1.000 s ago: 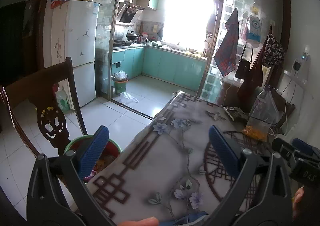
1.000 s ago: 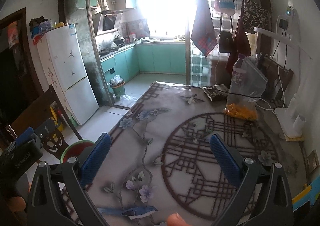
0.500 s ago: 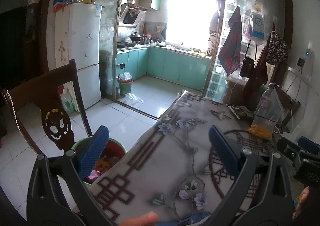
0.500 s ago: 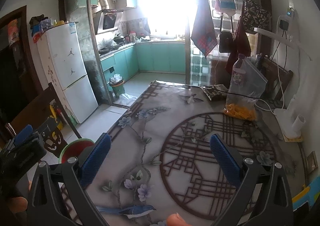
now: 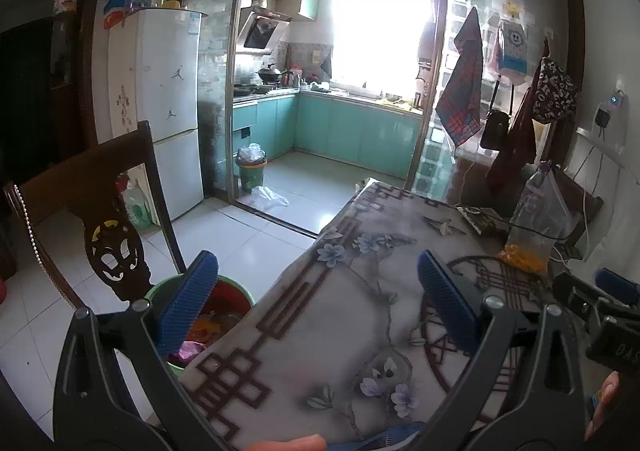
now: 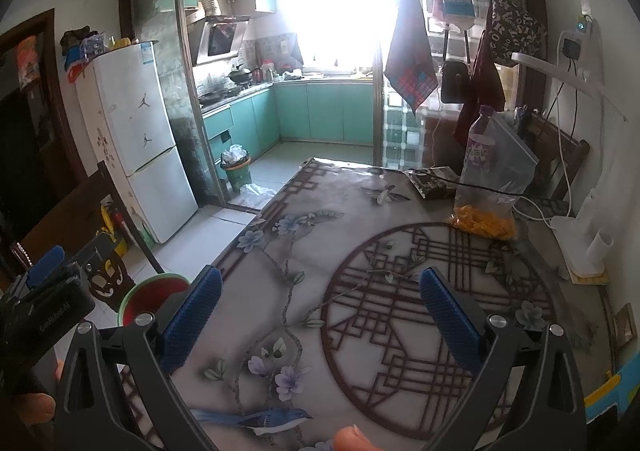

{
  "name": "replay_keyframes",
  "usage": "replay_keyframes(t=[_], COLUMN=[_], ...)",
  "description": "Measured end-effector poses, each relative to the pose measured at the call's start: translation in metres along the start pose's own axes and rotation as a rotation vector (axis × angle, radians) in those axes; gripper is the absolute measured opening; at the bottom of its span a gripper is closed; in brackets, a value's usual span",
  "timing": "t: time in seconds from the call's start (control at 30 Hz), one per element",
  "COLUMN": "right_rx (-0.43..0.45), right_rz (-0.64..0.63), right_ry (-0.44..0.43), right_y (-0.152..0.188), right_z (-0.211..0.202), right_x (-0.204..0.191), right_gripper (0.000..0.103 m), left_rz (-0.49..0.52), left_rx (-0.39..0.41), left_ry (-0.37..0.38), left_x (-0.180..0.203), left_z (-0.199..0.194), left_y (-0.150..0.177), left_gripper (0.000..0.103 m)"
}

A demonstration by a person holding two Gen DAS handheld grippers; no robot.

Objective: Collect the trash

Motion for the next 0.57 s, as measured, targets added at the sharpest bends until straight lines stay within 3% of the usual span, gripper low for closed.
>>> replay_keyframes(t=[0.23,0.37,0.43,0.57], right_rx=[-0.014,-0.044,-0.071,-0.166], right_rz=[0.015,0.031,0.044,0.098], right_ry=[0.004,0.024,0.062,0.214], right_y=[0.002,0.012,0.024,0.072], right_z=[0.007,0.018,0.029,0.058], right_x=[0.010,0.027,0.047,0.124], right_gripper=[0.096,0.096,0.096,0.096], left_rz=[0.032,0.075,0.100,0.175], left_rx=[-0.014,-0.063,-0.107,-0.216], left_ry=[0.026,0.057,0.057,0.071], left_x=[0.015,0.032,0.041,0.057], left_z=[0.006,0.025,0.044,0.090], left_y=[0.006,0.020,0.037,0.084], left_gripper=[0.098,0.098,0.098,0.098])
Point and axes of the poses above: each gripper's, at about its wrist camera, not at the fingertips, and z roughly the way its jaws point, x to its right, y to its underside, the point moved 10 cm from there along z, roughly the way its jaws point, and after that the axes turned 1 degree about z, right-handed, at the moved point
